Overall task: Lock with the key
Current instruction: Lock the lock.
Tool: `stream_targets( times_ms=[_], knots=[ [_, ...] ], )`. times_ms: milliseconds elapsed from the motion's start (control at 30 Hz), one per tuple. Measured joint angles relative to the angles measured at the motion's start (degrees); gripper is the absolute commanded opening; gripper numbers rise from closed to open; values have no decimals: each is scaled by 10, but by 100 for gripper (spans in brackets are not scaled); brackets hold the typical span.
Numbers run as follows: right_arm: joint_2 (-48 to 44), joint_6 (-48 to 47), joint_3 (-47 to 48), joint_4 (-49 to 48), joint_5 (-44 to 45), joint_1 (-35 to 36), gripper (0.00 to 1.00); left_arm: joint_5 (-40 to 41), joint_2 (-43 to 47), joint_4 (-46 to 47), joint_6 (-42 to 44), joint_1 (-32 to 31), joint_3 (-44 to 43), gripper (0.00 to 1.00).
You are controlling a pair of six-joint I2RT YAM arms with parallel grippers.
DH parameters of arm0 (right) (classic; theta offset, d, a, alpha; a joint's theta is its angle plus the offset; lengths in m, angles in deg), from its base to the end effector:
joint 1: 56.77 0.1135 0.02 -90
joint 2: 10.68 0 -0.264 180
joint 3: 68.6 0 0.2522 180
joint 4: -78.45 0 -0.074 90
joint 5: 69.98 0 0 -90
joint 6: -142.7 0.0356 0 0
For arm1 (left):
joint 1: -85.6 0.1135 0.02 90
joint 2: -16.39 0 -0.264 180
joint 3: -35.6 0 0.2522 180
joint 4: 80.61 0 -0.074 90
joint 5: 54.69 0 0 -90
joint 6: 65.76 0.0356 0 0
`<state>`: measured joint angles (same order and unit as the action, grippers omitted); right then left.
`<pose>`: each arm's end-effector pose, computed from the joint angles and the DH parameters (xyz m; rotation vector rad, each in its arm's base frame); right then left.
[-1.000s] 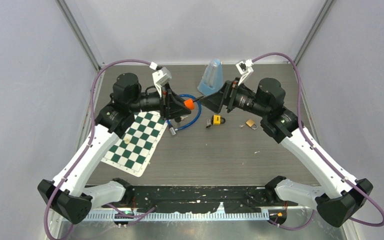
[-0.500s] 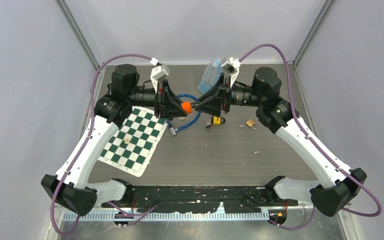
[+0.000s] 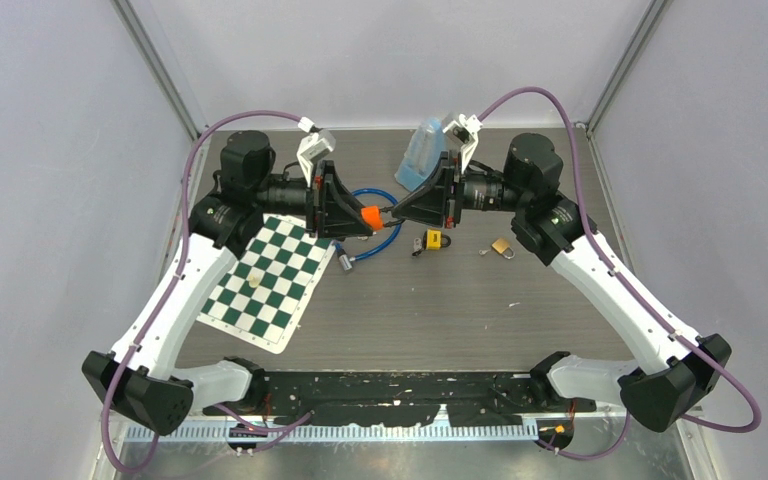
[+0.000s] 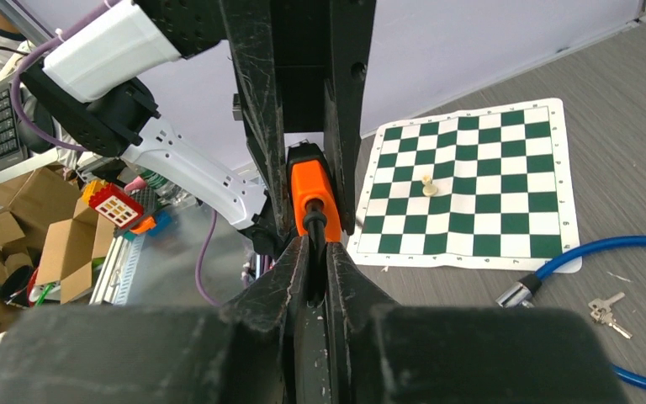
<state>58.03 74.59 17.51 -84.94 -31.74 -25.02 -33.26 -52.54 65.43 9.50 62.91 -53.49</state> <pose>0.2071 0.1610 0.4362 -0.9066 1.5016 1.4014 0.2145 -0.1256 0.4260 1.0195 1.6251 -1.5181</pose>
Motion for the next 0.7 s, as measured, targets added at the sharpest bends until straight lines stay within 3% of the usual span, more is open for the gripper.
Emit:
stream_targets(
  times_ms=[200,400,700],
  knots=[
    [-21,6,-15,-23,7,5,6,-45,3,130,-95,1,47,0],
    [-35,-21,-15,-20,45,37,5,-80,5,293,-226,3,90,0],
    [-35,-38,-8,-21,102,82,5,-93,18,384,-296,11,116,0]
  ],
)
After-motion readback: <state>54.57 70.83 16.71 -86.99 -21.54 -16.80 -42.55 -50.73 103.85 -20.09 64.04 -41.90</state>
